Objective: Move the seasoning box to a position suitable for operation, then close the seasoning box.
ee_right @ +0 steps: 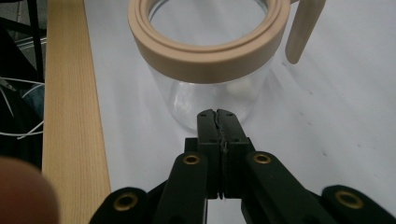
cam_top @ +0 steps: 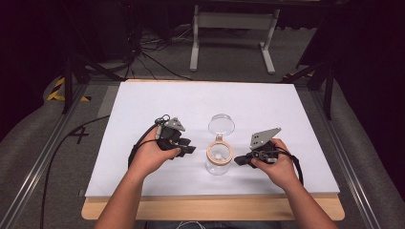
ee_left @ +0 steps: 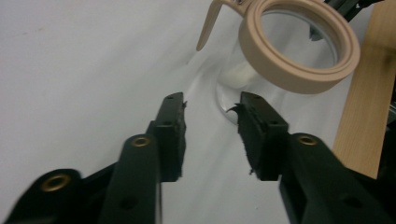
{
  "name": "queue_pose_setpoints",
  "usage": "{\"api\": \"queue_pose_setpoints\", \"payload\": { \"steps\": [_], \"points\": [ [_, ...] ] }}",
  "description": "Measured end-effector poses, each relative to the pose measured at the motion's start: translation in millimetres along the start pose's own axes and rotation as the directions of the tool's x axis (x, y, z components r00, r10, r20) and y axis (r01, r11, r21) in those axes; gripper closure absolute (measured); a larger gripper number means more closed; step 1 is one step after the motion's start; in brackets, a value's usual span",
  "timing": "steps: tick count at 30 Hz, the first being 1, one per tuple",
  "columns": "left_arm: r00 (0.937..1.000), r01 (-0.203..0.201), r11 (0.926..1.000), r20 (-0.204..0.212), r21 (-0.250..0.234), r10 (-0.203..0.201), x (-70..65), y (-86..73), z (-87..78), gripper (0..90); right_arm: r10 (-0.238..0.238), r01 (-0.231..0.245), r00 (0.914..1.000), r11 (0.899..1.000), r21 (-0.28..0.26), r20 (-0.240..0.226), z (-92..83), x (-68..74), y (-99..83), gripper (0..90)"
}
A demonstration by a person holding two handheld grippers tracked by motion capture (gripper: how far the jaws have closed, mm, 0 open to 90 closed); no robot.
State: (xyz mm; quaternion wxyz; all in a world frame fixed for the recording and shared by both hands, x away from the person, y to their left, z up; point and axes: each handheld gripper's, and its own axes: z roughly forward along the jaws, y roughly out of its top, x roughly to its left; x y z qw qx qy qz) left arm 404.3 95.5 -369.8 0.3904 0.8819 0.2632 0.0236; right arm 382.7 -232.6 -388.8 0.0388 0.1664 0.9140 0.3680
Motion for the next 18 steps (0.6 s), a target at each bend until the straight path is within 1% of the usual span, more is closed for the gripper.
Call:
{"api": "queue_pose_setpoints", "payload": {
  "steps": [1, 2, 3, 4, 5, 6, 7, 9, 10, 11, 12, 13, 14, 16, 17, 18],
  "points": [
    [1.0000, -0.006, 0.9999, 0.002, -0.008, 0.006, -0.7, 1.1, -1.3, 78.8, 0.000, 0.000, 1.0000, 1.000, -0.006, 0.001, -1.7, 0.1, 0.4, 90.0],
    [1.0000, -0.005, 0.9998, 0.003, -0.017, 0.005, -1.2, 1.5, -1.8, 83.5, 0.005, -0.005, 1.0000, 1.000, -0.017, 0.000, -4.1, 0.7, 1.3, 90.0],
    [1.0000, -0.005, 0.9996, 0.002, -0.027, 0.005, -1.9, 2.3, -2.7, 87.0, 0.002, -0.002, 1.0000, 1.000, -0.026, 0.005, -5.5, 0.7, 1.9, 90.0],
    [1.0000, 0.002, 0.9989, 0.007, -0.047, -0.001, -3.2, 2.8, -3.1, 89.3, 0.009, -0.009, 0.9999, 0.999, -0.041, 0.009, -7.4, 1.8, 2.8, 90.0],
    [1.0000, 0.002, 0.9989, 0.007, -0.047, -0.001, -3.2, 2.8, -3.1, 89.9, 0.009, -0.009, 0.9999, 0.999, -0.041, 0.009, -7.4, 1.8, 2.8, 90.0],
    [0.9996, -0.001, 0.9985, 0.026, -0.054, 0.003, -3.8, 4.1, -4.7, 90.0, 0.010, -0.009, 0.9999, 0.998, -0.061, 0.011, -10.1, 2.8, 4.5, 90.0],
    [0.9981, 0.002, 0.9961, 0.061, -0.088, 0.003, -8.5, 6.5, -6.1, 90.0, 0.013, -0.012, 0.9998, 0.998, -0.070, 0.014, -11.3, 3.3, 5.3, 90.0],
    [0.9974, -0.015, 0.9950, 0.069, -0.098, 0.022, -15.3, 9.7, -6.9, 90.0, 0.017, -0.016, 0.9996, 0.996, -0.086, 0.022, -13.4, 3.4, 7.0, 90.0],
    [0.9974, -0.015, 0.9950, 0.069, -0.098, 0.022, -15.3, 9.7, -6.9, 90.0, 0.021, -0.018, 0.9994, 0.995, -0.099, 0.029, -15.0, 2.6, 8.4, 90.0],
    [0.9968, -0.024, 0.9934, 0.073, -0.112, 0.032, -18.4, 11.3, -7.0, 90.0, 0.021, -0.018, 0.9994, 0.995, -0.099, 0.029, -15.0, 2.6, 8.4, 90.0],
    [0.9962, -0.031, 0.9915, 0.076, -0.126, 0.041, -21.6, 13.1, -7.4, 90.0, 0.025, -0.021, 0.9991, 0.993, -0.112, 0.035, -16.4, 1.8, 9.5, 90.0],
    [0.9966, -0.030, 0.9888, 0.072, -0.146, 0.041, -24.4, 14.4, -6.7, 90.0, 0.034, -0.029, 0.9986, 0.991, -0.131, 0.041, -18.3, 0.4, 10.7, 90.0],
    [0.9970, -0.026, 0.9873, 0.068, -0.157, 0.037, -27.6, 15.0, -5.8, 90.0, 0.043, -0.036, 0.9981, 0.988, -0.150, 0.044, -19.6, -0.9, 11.6, 90.0],
    [0.9970, -0.039, 0.9878, 0.061, -0.151, 0.048, -31.5, 15.6, -4.9, 90.0, 0.064, -0.053, 0.9967, 0.981, -0.184, 0.050, -22.1, -3.1, 13.2, 90.0],
    [0.9971, -0.040, 0.9858, 0.057, -0.163, 0.050, -32.3, 15.6, -4.0, 90.0, 0.077, -0.064, 0.9955, 0.977, -0.205, 0.056, -23.3, -4.5, 14.7, 90.0],
    [0.9979, -0.030, 0.9827, 0.051, -0.183, 0.040, -33.4, 16.3, -3.1, 90.0, 0.078, -0.064, 0.9952, 0.975, -0.213, 0.059, -23.9, -5.3, 15.5, 90.0]
  ]
}}
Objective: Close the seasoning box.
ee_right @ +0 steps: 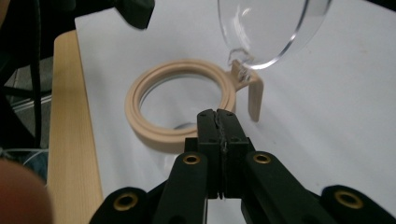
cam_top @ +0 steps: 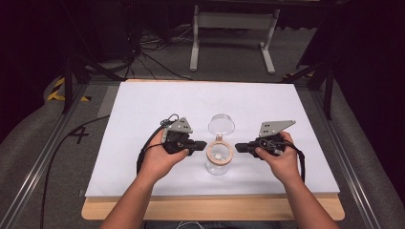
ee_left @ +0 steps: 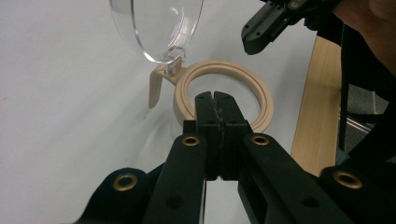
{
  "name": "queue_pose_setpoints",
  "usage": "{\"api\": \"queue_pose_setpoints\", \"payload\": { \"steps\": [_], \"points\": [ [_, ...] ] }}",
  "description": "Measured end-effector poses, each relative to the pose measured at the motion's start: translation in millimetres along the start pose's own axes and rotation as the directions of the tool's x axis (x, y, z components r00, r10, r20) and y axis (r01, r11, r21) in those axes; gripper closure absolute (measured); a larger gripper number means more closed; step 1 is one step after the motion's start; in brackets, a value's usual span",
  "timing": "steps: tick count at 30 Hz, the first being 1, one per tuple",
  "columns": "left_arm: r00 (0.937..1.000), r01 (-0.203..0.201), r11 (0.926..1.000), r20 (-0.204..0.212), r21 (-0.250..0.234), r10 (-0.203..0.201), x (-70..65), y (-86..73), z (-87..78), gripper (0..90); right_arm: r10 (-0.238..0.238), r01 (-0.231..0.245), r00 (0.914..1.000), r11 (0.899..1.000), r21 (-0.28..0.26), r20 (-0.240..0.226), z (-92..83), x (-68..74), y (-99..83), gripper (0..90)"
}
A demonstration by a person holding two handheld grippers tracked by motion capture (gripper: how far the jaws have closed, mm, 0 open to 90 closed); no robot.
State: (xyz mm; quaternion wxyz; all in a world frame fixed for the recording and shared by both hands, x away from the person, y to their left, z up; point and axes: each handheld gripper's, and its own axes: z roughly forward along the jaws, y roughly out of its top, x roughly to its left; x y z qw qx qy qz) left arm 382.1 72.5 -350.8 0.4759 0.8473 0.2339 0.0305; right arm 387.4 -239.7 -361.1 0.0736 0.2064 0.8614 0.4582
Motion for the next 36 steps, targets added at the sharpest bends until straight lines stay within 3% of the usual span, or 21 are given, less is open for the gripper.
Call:
{"api": "queue_pose_setpoints", "payload": {
  "steps": [3, 6, 10, 15, 19, 24, 26, 27, 30, 36],
  "points": [
    [0.9997, 0.021, 0.9993, -0.015, -0.032, -0.022, 2.3, 1.3, 0.5, 90.0, 0.012, -0.012, 0.9998, 1.000, -0.026, -0.019, 0.8, -1.3, 2.6, 90.0],
    [0.9968, 0.048, 0.9973, -0.061, -0.056, -0.051, 9.0, 4.2, -0.6, 90.0, 0.013, -0.014, 0.9994, 0.999, -0.043, -0.032, 2.5, 0.6, 4.6, 90.0],
    [0.9904, 0.085, 0.9888, -0.098, -0.123, -0.097, 27.7, 14.9, 1.8, 89.8, 0.007, -0.009, 0.9986, 0.999, -0.048, -0.052, 7.7, 5.2, 6.9, 90.0],
    [0.9884, 0.075, 0.9892, -0.123, -0.126, -0.090, 40.4, 28.4, 12.1, 88.9, 0.018, -0.021, 0.9985, 0.998, -0.055, -0.051, 12.8, 7.1, 7.1, 90.0],
    [0.9890, 0.082, 0.9857, -0.110, -0.147, -0.099, 45.0, 35.0, 15.4, 86.9, 0.036, -0.039, 0.9986, 0.996, -0.078, -0.037, 11.1, 4.9, 6.1, 90.0],
    [0.9938, 0.058, 0.9853, -0.085, -0.161, -0.073, 43.8, 40.2, 15.5, 86.9, 0.055, -0.057, 0.9983, 0.992, -0.111, -0.019, 7.9, 1.9, 6.1, 90.0],
    [0.9942, 0.055, 0.9863, -0.083, -0.156, -0.069, 41.6, 40.2, 15.2, 87.1, 0.058, -0.060, 0.9981, 0.992, -0.113, -0.017, 7.8, 1.6, 6.2, 90.0],
    [0.9946, 0.035, 0.9883, -0.091, -0.149, -0.049, 41.0, 40.3, 14.2, 87.3, 0.059, -0.061, 0.9981, 0.992, -0.113, -0.016, 7.8, 1.3, 6.2, 90.0],
    [0.9958, 0.045, 0.9884, -0.072, -0.145, -0.056, 36.4, 39.0, 11.2, 87.2, 0.060, -0.061, 0.9981, 0.992, -0.113, -0.012, 8.1, 0.8, 6.4, 90.0],
    [0.9984, 0.027, 0.9913, -0.046, -0.129, -0.033, 27.7, 35.7, 5.3, 87.3, 0.062, -0.062, 0.9981, 0.992, -0.114, -0.005, 7.3, 1.9, 7.0, 90.0]
  ]
}}
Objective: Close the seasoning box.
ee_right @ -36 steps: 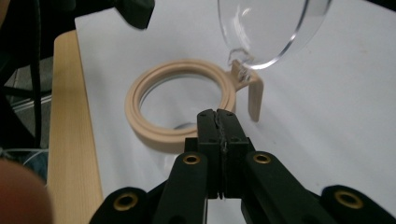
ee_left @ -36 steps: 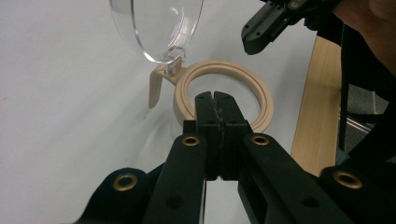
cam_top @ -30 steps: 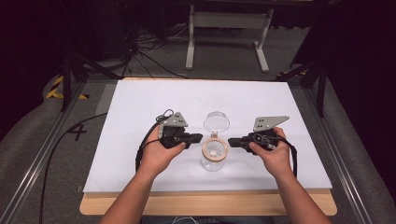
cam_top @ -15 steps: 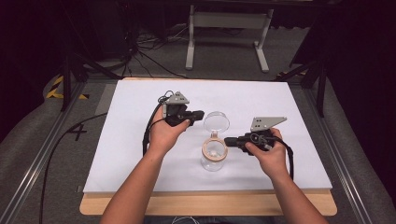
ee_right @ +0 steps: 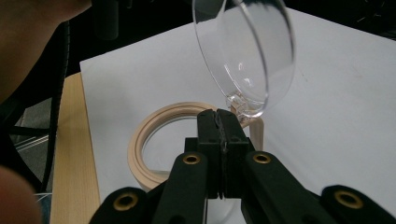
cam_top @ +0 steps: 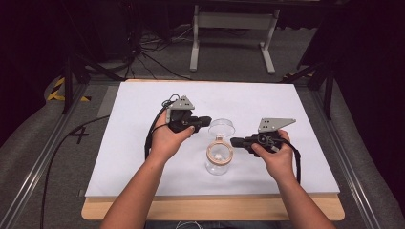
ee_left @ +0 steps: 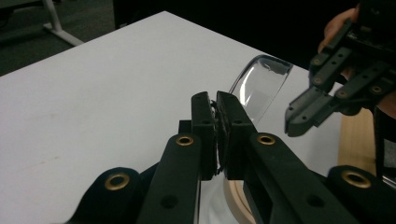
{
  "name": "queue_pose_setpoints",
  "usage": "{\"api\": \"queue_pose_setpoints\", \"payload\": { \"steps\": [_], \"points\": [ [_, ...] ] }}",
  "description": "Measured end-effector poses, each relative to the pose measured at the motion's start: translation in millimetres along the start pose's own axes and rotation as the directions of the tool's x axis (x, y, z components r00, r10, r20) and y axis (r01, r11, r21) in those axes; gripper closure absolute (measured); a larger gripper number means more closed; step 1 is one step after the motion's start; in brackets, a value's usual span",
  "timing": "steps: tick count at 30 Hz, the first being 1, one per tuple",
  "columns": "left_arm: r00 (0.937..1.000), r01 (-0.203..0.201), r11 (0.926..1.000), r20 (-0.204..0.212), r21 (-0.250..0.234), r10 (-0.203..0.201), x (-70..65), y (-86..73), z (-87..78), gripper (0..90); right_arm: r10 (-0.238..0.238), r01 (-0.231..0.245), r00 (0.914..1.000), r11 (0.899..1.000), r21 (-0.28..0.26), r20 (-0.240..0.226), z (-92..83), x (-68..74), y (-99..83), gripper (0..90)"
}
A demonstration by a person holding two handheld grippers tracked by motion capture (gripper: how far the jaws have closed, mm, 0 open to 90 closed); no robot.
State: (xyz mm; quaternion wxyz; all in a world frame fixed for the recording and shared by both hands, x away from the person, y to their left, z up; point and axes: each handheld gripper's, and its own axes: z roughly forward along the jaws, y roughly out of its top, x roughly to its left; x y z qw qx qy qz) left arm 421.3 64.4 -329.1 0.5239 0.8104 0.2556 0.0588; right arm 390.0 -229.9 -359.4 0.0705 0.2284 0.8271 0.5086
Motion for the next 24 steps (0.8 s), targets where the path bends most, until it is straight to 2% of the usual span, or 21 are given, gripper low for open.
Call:
{"api": "queue_pose_setpoints", "payload": {
  "steps": [3, 6, 11, 15, 18, 19, 21, 24],
  "points": [
    [0.9997, -0.023, 0.9995, 0.007, 0.022, 0.023, -6.0, -2.2, -4.1, 87.3, 0.000, 0.000, 1.0000, 1.000, 0.000, 0.001, -1.3, 0.4, 0.0, 90.0],
    [0.9992, -0.041, 0.9988, -0.005, 0.029, 0.041, -9.7, -4.1, -7.8, 86.7, 0.003, -0.003, 1.0000, 1.000, 0.007, -0.003, -2.8, 0.3, -0.7, 90.0],
    [0.9995, -0.032, 0.9984, -0.005, 0.046, 0.032, -13.5, -10.5, -15.8, 85.6, 0.007, -0.007, 0.9999, 1.000, 0.024, -0.015, -4.1, 0.2, -2.4, 90.0],
    [0.9991, -0.035, 0.9954, -0.022, 0.090, 0.037, -16.9, -17.6, -22.2, 84.6, 0.019, -0.018, 0.9995, 0.999, 0.048, -0.023, -7.2, 1.4, -2.5, 90.0],
    [0.9977, -0.048, 0.9874, -0.039, 0.150, 0.055, -18.3, -21.7, -25.6, 84.6, 0.021, -0.019, 0.9992, 0.997, 0.072, -0.034, -8.8, 2.7, -2.2, 90.0],
    [0.9977, -0.047, 0.9859, -0.040, 0.161, 0.054, -18.2, -23.3, -26.2, 84.6, 0.024, -0.021, 0.9991, 0.996, 0.081, -0.036, -9.1, 3.0, -2.3, 90.0],
    [0.9981, -0.041, 0.9778, -0.037, 0.205, 0.049, -17.9, -27.3, -28.7, 84.4, 0.029, -0.025, 0.9989, 0.995, 0.101, -0.038, -9.9, 4.3, -2.5, 90.0],
    [0.9979, -0.033, 0.9700, -0.046, 0.241, 0.045, -16.2, -31.2, -31.2, 83.4, 0.024, -0.018, 0.9986, 0.991, 0.129, -0.047, -10.2, 7.2, -2.5, 90.0]
  ]
}}
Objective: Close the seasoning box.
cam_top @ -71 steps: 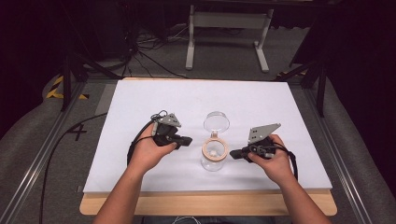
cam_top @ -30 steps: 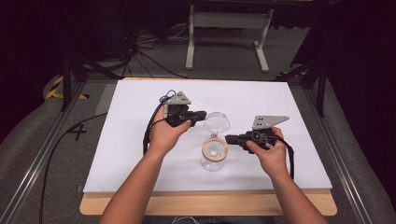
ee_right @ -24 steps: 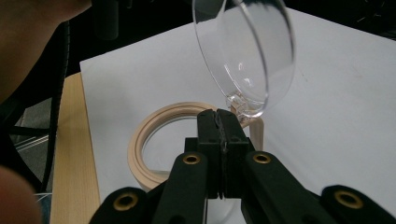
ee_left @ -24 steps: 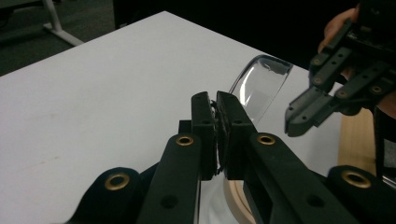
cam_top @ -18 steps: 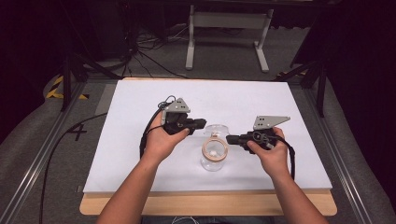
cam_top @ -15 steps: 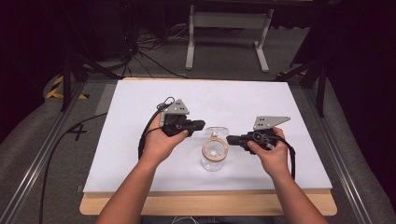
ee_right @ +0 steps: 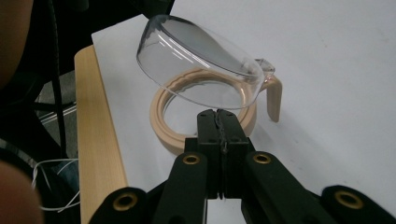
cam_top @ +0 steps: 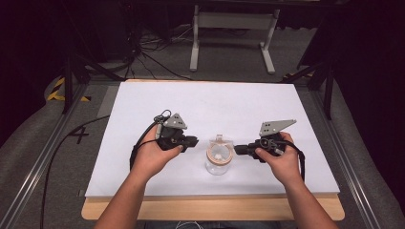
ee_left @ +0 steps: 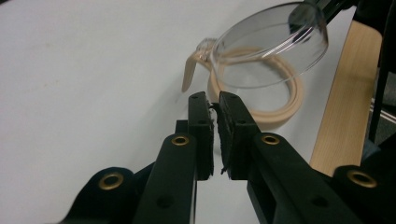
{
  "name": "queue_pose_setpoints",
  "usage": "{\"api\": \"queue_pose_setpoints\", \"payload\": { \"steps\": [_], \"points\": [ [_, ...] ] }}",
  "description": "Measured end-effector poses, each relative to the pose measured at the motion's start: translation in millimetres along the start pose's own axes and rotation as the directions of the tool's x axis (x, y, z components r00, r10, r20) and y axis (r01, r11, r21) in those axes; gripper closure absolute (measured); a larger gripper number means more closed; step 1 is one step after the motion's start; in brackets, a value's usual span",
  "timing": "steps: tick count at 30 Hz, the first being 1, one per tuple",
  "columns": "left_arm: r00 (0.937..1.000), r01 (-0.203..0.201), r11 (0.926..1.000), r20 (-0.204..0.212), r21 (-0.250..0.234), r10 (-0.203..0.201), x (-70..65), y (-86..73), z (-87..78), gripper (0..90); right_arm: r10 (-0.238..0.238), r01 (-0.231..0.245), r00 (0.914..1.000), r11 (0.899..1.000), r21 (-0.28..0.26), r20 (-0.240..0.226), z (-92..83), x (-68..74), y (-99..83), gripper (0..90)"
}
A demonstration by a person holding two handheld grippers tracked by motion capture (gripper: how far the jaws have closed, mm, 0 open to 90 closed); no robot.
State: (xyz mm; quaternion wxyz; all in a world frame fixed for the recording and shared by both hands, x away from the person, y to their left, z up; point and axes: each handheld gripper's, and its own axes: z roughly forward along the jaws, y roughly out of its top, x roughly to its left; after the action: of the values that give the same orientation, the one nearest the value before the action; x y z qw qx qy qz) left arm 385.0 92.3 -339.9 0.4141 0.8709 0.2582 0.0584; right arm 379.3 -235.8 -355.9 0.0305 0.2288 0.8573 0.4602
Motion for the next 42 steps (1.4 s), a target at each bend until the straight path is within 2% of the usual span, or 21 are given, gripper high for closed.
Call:
{"api": "queue_pose_setpoints", "payload": {
  "steps": [4, 6, 9, 10, 11, 14, 22, 27, 30, 33, 36, 42],
  "points": [
    [0.9999, 0.011, 0.9994, 0.001, 0.032, -0.011, 6.0, -5.6, -1.7, 82.5, -0.007, 0.007, 1.0000, 1.000, 0.029, -0.006, 1.4, 3.3, 0.4, 90.0],
    [0.9995, 0.033, 0.9986, 0.001, 0.041, -0.033, 8.6, -8.7, -1.3, 82.2, -0.011, 0.011, 0.9999, 0.999, 0.042, -0.010, 2.5, 4.3, 0.4, 90.0],
    [0.9996, 0.029, 0.9971, -0.003, 0.071, -0.029, 12.4, -11.2, -1.3, 81.6, -0.017, 0.018, 0.9998, 0.998, 0.067, -0.013, 3.3, 5.7, 0.5, 89.9],
    [0.9992, 0.041, 0.9963, -0.004, 0.076, -0.041, 12.7, -12.3, -0.4, 81.3, -0.016, 0.017, 0.9998, 0.997, 0.074, -0.013, 3.6, 6.1, 0.5, 89.9],
    [0.9998, 0.022, 0.9948, -0.001, 0.100, -0.022, 14.7, -13.0, -0.4, 81.0, -0.021, 0.023, 0.9997, 0.996, 0.081, -0.015, 3.9, 6.1, 0.4, 89.9],
    [0.9994, 0.036, 0.9916, -0.001, 0.125, -0.036, 15.3, -15.9, 3.8, 80.2, -0.015, 0.018, 0.9995, 0.995, 0.100, -0.029, 5.5, 6.6, 0.0, 89.8],
    [0.9995, 0.032, 0.9829, 0.003, 0.181, -0.033, 18.0, -19.1, 11.1, 79.6, -0.017, 0.022, 0.9992, 0.990, 0.142, -0.036, 8.2, 7.0, -1.3, 89.8],
    [0.9994, 0.031, 0.9826, 0.007, 0.183, -0.033, 19.4, -19.7, 11.1, 79.5, -0.015, 0.021, 0.9991, 0.988, 0.150, -0.041, 6.8, 7.7, -0.9, 89.8],
    [0.9994, 0.033, 0.9855, 0.003, 0.166, -0.034, 20.1, -20.1, 9.9, 78.6, -0.014, 0.020, 0.9991, 0.989, 0.144, -0.040, 5.4, 7.6, -0.4, 89.7],
    [0.9991, 0.042, 0.9870, -0.011, 0.155, -0.041, 21.6, -20.3, 6.6, 73.7, -0.018, 0.022, 0.9991, 0.991, 0.132, -0.038, 2.2, 7.8, 0.9, 87.7],
    [0.9975, 0.067, 0.9887, -0.033, 0.134, -0.063, 24.1, -23.1, 2.3, 68.2, -0.031, 0.032, 0.9995, 0.994, 0.101, -0.012, -6.5, 7.5, 4.3, 84.3],
    [0.9921, 0.111, 0.9891, -0.069, 0.096, -0.105, 30.4, -30.1, -8.8, 61.6, -0.023, 0.020, 0.9980, 0.999, 0.043, 0.059, -28.9, 0.9, 8.2, 76.6]
  ]
}}
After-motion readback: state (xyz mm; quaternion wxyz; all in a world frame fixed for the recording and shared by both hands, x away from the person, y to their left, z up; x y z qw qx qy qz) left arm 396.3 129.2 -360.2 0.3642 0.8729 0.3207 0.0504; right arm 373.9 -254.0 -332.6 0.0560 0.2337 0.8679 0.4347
